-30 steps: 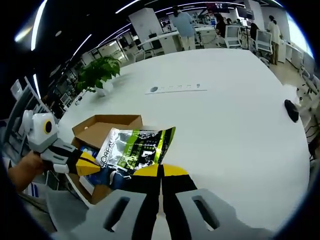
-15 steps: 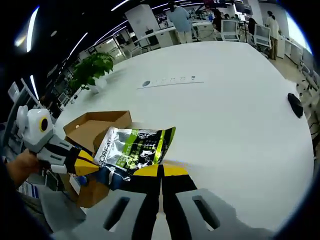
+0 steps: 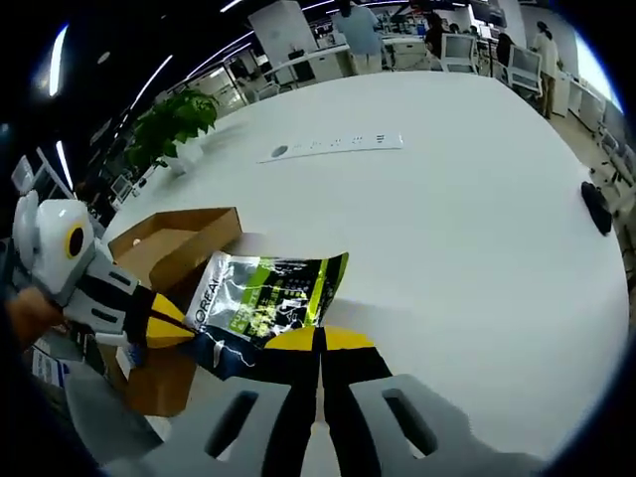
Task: Operate the shoe box by opening the lid, removing the specified soft item, and placing it in the target area until the item is outside and the box remains undamaged.
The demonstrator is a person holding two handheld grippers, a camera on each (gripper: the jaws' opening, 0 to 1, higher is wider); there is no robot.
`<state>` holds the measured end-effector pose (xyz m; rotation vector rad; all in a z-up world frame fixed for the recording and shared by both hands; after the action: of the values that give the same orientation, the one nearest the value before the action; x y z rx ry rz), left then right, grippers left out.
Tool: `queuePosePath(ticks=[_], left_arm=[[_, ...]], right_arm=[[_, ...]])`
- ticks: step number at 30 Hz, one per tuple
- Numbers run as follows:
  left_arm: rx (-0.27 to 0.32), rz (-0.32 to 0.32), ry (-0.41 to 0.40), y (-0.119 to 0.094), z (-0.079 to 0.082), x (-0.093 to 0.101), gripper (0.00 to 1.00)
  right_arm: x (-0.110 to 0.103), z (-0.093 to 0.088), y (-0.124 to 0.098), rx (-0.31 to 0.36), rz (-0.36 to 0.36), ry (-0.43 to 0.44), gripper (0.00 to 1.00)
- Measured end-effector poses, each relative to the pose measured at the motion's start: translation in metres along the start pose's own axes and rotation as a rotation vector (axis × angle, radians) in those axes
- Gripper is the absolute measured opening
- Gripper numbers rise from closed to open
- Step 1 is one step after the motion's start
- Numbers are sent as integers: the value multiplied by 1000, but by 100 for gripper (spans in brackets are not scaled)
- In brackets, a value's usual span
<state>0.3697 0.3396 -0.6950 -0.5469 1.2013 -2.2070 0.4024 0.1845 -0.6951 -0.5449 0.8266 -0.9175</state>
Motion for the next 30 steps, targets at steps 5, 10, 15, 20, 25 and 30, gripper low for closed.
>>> queuePosePath(ticks=[5, 10, 15, 20, 25, 30], left_arm=[[-41, 15, 57, 11, 0, 3, 0], [-69, 30, 114, 16, 1, 4, 0], [-95, 57, 194, 21, 0, 7, 0], [-104, 69, 251, 27, 0, 8, 0], [-112, 81, 303, 33, 1, 9, 0], [-131, 125, 453, 39, 2, 7, 0]], right_arm=[[6, -4, 9, -9, -11, -3, 0], [12, -7, 17, -14, -19, -7, 0], [15, -10, 23, -11, -20, 1, 0], [19, -12, 27, 5, -27, 8, 0], [24, -14, 30, 13, -37, 18, 0], [27, -16, 33, 23, -44, 21, 0]])
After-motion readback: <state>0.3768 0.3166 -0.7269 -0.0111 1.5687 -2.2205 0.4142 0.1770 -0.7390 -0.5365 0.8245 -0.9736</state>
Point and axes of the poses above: the point that each gripper's makers call its tool centre point, and the gripper's own axes: y roughly forward along the fingers, x roughly to its right, z roughly out of its top, the point moved 5 cm from there along -y, roughly backward along the fingers, and after that the axes turned 5 degrees about z, right-handed, at the moved point
